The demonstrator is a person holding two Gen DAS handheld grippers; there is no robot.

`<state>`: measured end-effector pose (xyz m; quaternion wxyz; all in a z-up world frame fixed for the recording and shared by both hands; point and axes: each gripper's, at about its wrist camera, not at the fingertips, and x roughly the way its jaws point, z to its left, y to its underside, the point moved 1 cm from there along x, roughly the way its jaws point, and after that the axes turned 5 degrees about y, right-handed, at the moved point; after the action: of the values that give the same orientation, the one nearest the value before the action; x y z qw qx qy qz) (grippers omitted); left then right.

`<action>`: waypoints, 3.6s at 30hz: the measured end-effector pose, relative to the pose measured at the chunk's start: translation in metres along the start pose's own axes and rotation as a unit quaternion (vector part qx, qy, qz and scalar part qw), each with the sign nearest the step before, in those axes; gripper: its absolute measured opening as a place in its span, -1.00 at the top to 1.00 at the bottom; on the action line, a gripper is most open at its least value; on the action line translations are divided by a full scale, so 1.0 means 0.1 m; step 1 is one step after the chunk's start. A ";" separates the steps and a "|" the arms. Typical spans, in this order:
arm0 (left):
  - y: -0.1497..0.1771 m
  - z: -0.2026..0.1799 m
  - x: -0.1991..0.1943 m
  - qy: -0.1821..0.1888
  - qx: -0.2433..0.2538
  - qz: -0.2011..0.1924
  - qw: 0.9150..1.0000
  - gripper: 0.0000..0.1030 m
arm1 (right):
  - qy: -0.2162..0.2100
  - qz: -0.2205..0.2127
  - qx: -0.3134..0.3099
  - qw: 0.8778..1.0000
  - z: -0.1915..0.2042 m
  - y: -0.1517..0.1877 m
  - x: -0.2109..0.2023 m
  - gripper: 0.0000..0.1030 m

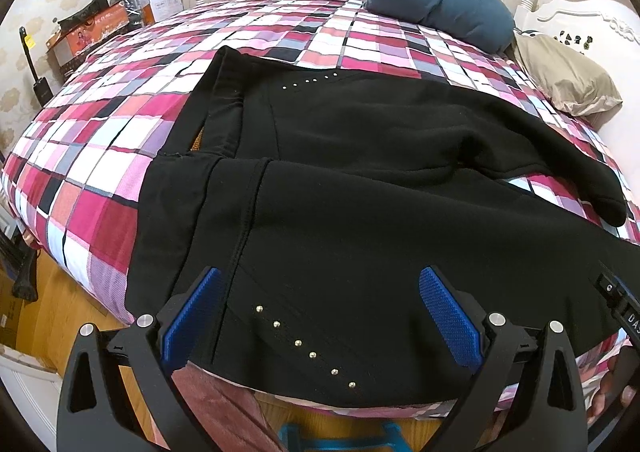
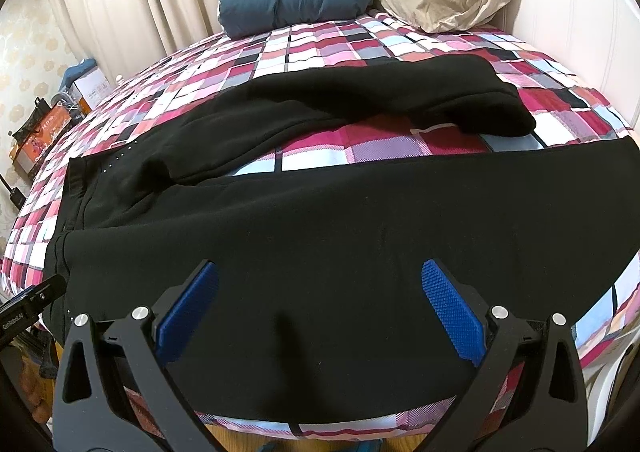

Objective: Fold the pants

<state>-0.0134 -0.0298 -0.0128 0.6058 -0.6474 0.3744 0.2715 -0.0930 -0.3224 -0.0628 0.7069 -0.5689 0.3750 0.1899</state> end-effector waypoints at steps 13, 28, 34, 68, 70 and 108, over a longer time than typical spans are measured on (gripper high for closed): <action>0.00 0.00 0.00 0.002 -0.001 0.003 1.000 -0.90 | 0.000 0.002 -0.005 1.000 0.06 0.02 0.00 -0.96; 0.03 -0.02 0.00 0.004 0.000 0.004 1.000 -0.90 | 0.001 0.004 -0.006 1.000 0.08 0.04 0.01 -0.96; 0.04 -0.02 -0.01 0.004 0.000 0.004 1.000 -0.90 | 0.001 0.004 -0.008 1.000 0.11 0.06 0.01 -0.96; -0.99 1.03 0.14 0.114 -0.032 -0.001 0.993 -0.90 | -0.064 -0.013 -0.057 0.996 0.36 -0.36 -0.01 -0.96; -1.23 1.29 0.29 0.110 -0.056 -0.001 0.992 -0.90 | -0.073 -0.019 -0.066 0.995 0.43 -0.45 0.01 -0.96; -2.43 1.48 1.87 0.167 0.004 0.144 0.975 0.72 | -0.173 0.210 -0.266 0.925 1.22 -2.58 2.34 0.82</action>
<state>0.3063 0.0841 -0.0401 0.4922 -0.6202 0.5608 0.2422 0.2764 -0.3161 -0.0581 0.5271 -0.6026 0.2934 0.5224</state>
